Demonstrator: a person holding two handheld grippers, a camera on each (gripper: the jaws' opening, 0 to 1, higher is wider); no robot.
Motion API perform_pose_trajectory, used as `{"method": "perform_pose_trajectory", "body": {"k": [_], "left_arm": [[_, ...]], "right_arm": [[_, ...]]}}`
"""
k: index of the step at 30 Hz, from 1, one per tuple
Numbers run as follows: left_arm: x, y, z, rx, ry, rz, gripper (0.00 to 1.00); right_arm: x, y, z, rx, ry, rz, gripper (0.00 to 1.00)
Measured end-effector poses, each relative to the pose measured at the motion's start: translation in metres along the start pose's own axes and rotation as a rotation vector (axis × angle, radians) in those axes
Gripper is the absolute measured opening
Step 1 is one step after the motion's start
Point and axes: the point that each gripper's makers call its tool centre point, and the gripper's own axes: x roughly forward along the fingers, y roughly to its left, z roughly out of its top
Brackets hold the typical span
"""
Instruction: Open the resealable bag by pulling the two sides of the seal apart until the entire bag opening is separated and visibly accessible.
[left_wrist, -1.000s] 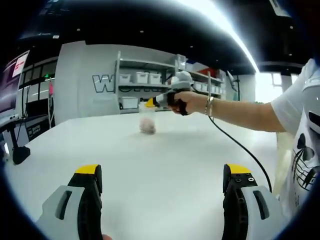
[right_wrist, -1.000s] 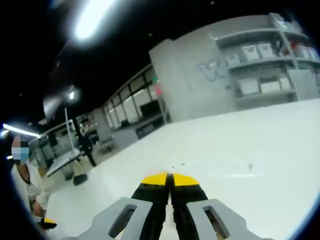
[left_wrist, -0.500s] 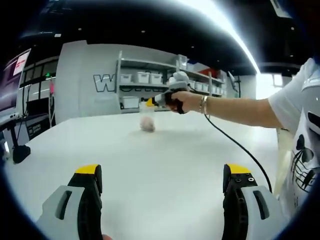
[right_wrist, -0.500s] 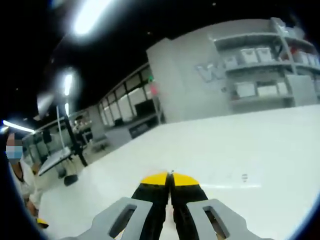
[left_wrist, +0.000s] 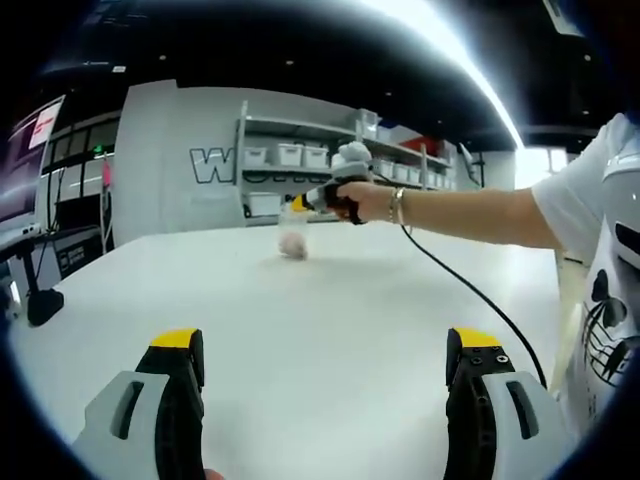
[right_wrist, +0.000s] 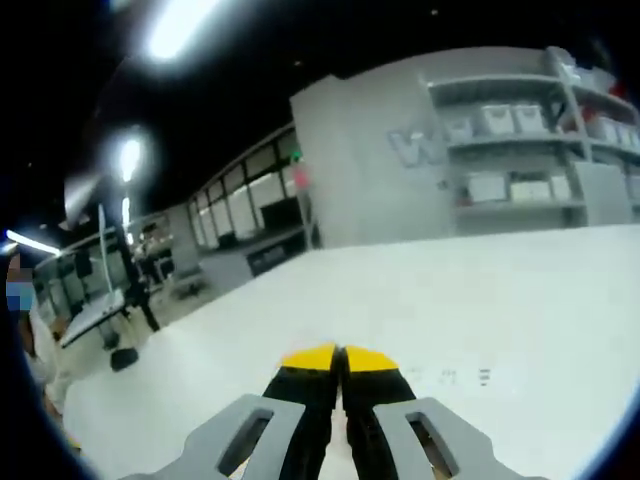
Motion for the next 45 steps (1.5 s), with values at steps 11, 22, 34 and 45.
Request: {"method": "perform_pose_trajectory", "body": {"k": [11,22,34,45], "left_arm": [[0.001,-0.002,-0.001,-0.004,-0.001,-0.011,1.00],[0.001,-0.004,0.000,-0.007,-0.006,-0.015,1.00],[0.001,0.000,0.000,-0.014,-0.013,-0.017,1.00],[-0.003,0.000,0.002,-0.018,-0.025,-0.015,1.00]], "right_arm": [[0.002,0.027,-0.037,-0.027,0.048,0.068,0.00],[0.006,0.044,-0.076,-0.022,0.110,0.112,0.00],[0.001,0.063,-0.102,-0.020,0.151,0.145,0.00],[-0.012,0.084,-0.115,-0.176,0.171,0.152,0.00]]}}
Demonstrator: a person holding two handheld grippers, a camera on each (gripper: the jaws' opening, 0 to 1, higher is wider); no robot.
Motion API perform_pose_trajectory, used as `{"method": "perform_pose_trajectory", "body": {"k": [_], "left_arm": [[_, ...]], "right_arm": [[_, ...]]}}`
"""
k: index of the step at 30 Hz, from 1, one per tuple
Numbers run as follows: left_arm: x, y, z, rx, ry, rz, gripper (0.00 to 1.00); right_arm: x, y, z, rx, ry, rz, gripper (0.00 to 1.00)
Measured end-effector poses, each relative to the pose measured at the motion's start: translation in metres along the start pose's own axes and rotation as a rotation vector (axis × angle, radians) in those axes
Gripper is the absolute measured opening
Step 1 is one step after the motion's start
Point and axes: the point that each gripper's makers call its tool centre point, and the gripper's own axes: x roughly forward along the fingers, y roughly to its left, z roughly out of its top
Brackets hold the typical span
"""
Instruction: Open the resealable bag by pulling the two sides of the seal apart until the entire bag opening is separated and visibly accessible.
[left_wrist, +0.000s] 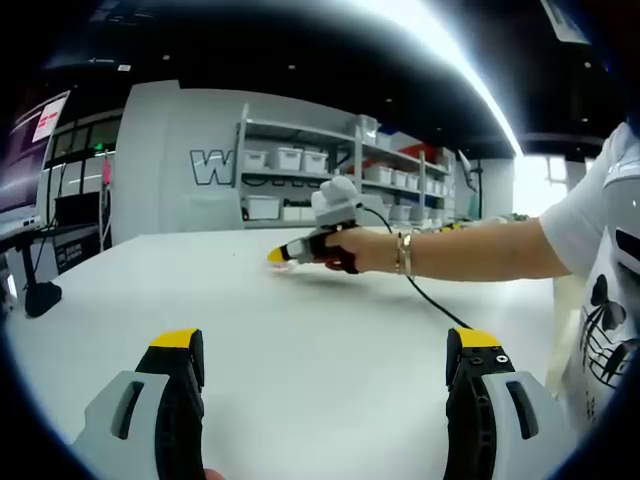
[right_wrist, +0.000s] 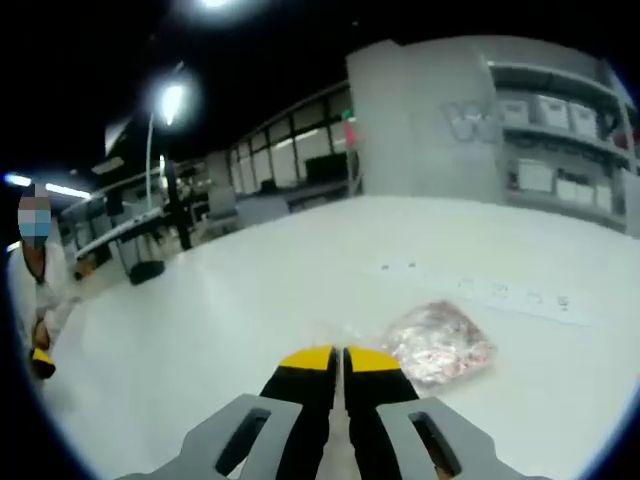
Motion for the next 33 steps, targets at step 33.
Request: {"method": "perform_pose_trajectory", "body": {"k": [33], "left_arm": [[-0.002,-0.004,0.003,0.002,-0.007,-0.004,1.00]], "right_arm": [[-0.010,0.014,-0.005,-0.225,-0.023,-0.012,0.06]]}}
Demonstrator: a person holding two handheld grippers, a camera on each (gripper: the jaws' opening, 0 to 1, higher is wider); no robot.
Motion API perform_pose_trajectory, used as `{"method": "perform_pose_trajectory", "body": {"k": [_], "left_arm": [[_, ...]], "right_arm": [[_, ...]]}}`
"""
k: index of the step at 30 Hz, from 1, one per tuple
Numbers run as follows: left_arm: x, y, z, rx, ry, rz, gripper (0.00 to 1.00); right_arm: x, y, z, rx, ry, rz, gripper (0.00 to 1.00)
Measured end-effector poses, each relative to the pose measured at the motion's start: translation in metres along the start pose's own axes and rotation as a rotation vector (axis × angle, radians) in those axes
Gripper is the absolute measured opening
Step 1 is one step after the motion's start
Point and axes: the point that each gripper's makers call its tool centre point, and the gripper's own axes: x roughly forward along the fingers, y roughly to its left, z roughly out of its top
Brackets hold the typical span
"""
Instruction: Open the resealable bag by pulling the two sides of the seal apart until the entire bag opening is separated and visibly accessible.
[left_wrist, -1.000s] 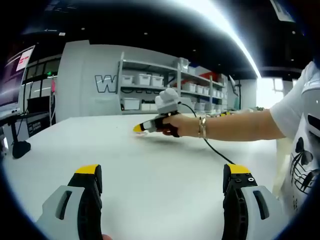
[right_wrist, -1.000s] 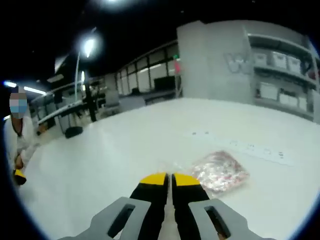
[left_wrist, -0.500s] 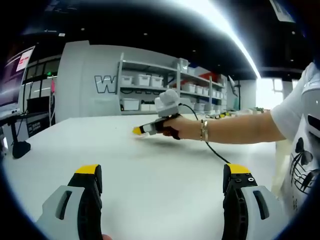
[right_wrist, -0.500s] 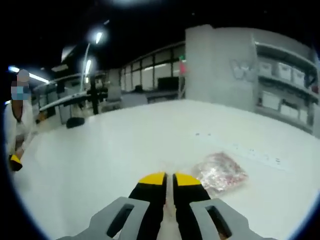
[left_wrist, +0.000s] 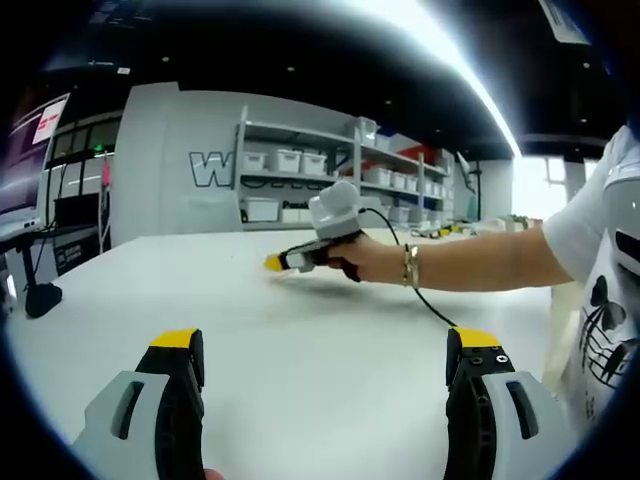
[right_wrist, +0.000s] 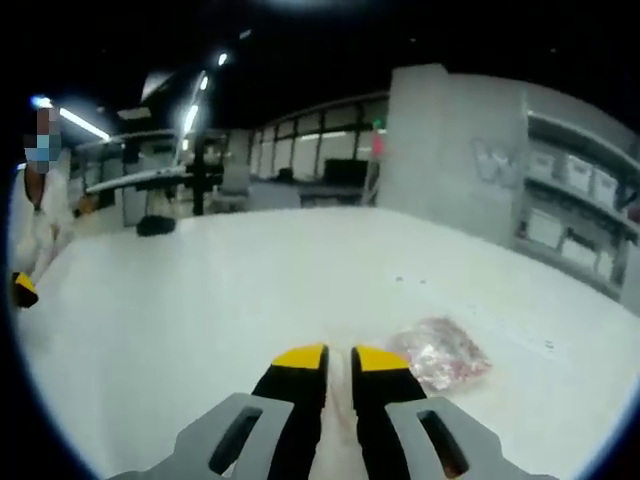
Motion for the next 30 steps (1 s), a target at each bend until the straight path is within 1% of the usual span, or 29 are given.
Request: {"method": "perform_pose_trajectory", "body": {"k": [4,8,14,23,30], "left_arm": [[0.000,-0.001,0.000,0.001,0.000,0.000,1.00],[-0.001,-0.001,0.001,0.004,-0.002,0.001,1.00],[-0.002,-0.003,0.002,0.007,-0.003,0.000,1.00],[-0.003,-0.005,0.003,0.014,-0.005,-0.001,1.00],[-0.005,-0.008,0.005,0.021,-0.008,-0.001,1.00]], "right_arm": [[-0.001,0.001,0.000,-0.007,-0.003,-0.001,0.08],[0.003,-0.004,0.003,-0.014,-0.010,-0.002,0.09],[0.002,-0.005,0.003,-0.024,-0.015,-0.006,0.15],[0.002,-0.009,0.006,-0.039,-0.025,-0.012,0.15],[-0.006,-0.010,0.009,-0.043,-0.041,-0.026,0.17]]}}
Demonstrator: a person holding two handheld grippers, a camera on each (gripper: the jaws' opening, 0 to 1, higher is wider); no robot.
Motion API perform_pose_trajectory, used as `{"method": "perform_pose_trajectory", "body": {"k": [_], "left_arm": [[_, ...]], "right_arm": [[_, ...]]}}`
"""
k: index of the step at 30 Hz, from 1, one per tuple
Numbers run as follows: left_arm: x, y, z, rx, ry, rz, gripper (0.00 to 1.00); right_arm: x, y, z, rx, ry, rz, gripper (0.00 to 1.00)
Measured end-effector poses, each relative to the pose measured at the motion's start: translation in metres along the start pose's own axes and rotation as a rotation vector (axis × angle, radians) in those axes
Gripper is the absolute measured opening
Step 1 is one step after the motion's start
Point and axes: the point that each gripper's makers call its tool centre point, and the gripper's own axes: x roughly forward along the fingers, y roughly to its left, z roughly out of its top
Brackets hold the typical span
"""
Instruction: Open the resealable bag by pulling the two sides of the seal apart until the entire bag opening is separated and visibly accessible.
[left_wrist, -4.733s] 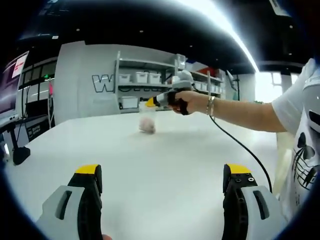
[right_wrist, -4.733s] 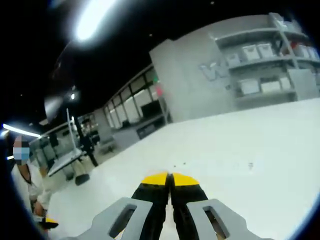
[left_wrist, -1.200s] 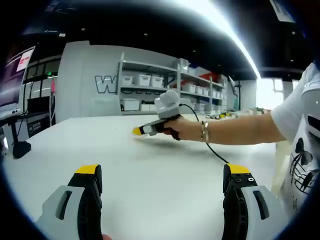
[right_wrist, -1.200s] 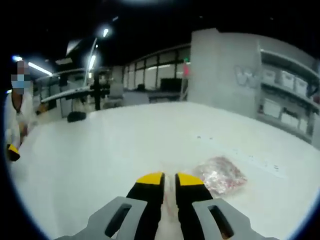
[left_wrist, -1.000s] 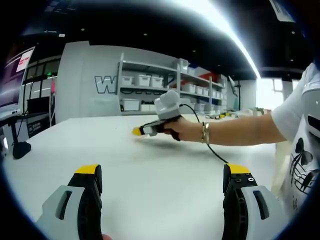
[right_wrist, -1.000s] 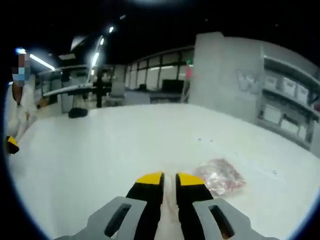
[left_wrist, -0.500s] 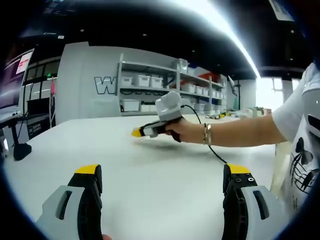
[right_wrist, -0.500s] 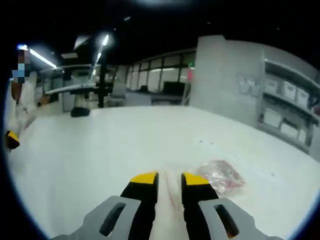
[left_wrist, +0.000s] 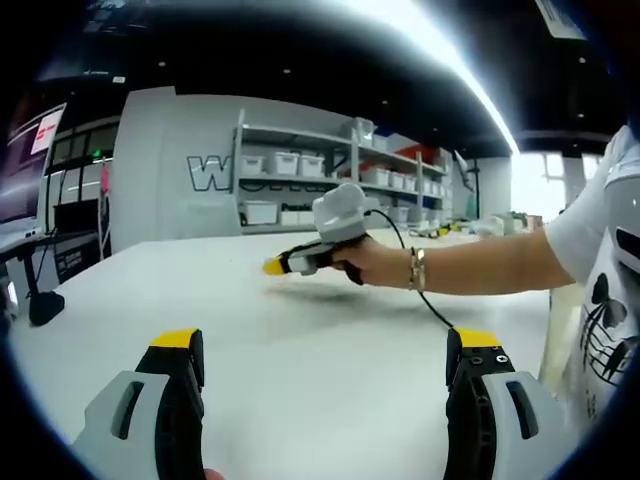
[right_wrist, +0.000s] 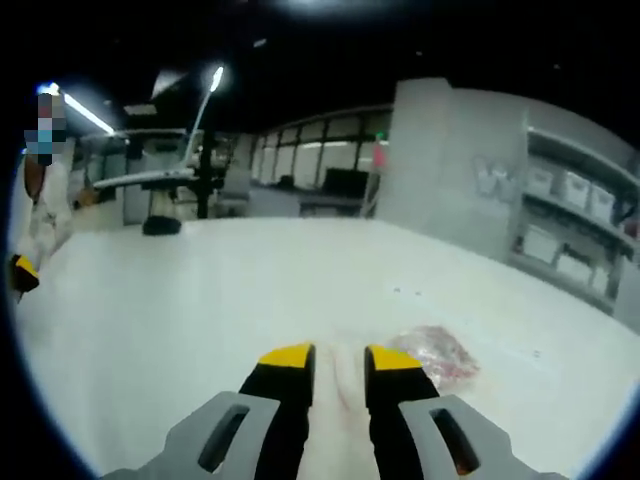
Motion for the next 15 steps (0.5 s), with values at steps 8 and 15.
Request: {"method": "perform_pose_trajectory", "body": {"k": [8,15], "left_arm": [[-0.002,-0.003,0.002,0.007,-0.006,0.001,1.00],[-0.003,-0.005,0.003,0.014,-0.009,0.001,1.00]], "right_arm": [[-0.011,0.001,0.000,0.017,-0.014,-0.018,0.21],[-0.021,0.002,0.000,0.039,-0.029,-0.028,0.25]]}}
